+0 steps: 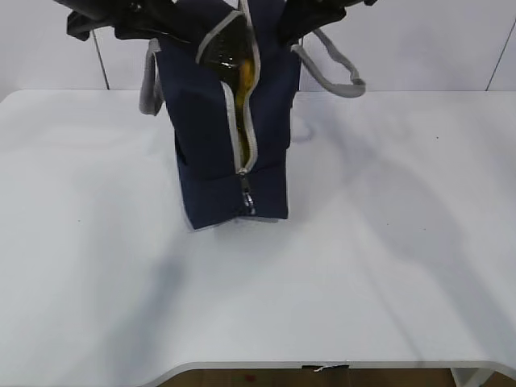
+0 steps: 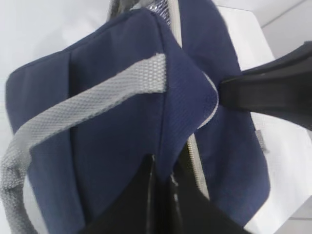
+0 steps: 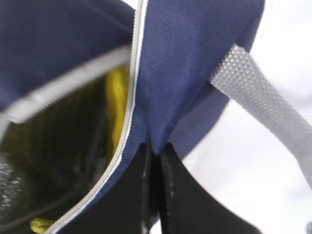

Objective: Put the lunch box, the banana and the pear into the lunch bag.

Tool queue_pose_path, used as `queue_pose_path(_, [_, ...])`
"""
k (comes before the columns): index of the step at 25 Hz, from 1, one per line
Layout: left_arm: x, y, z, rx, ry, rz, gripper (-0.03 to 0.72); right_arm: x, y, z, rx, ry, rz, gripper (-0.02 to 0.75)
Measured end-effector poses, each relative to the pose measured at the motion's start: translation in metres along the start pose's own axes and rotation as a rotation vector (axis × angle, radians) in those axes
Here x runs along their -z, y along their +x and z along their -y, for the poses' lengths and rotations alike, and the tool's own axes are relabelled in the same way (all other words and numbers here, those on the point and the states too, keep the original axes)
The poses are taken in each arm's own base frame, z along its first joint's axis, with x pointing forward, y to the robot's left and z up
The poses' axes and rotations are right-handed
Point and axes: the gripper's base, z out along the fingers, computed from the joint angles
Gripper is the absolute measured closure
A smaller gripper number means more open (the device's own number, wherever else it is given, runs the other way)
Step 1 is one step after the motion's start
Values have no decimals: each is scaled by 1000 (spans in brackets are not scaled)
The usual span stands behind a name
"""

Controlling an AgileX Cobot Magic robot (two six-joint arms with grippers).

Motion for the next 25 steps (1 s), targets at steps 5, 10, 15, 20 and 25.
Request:
queue_pose_path(5, [-11, 9, 26, -22, 55, 13, 694, 24, 11, -3, 20, 90, -30, 728])
queue_pose_path(10, [-20, 19, 50, -59, 94, 18, 694, 31, 30, 1, 24, 158, -102, 729])
queue_pose_path(15, [-32, 29, 64, -67, 120, 10, 694, 42, 41, -1, 33, 195, -126, 729])
queue_pose_path(20, [-44, 36, 66, -65, 125, -13, 694, 47, 48, -1, 33, 211, -142, 729])
queue_pose_path(25, [-57, 41, 64, -54, 121, -33, 694, 45, 52, 3, 37, 236, -164, 729])
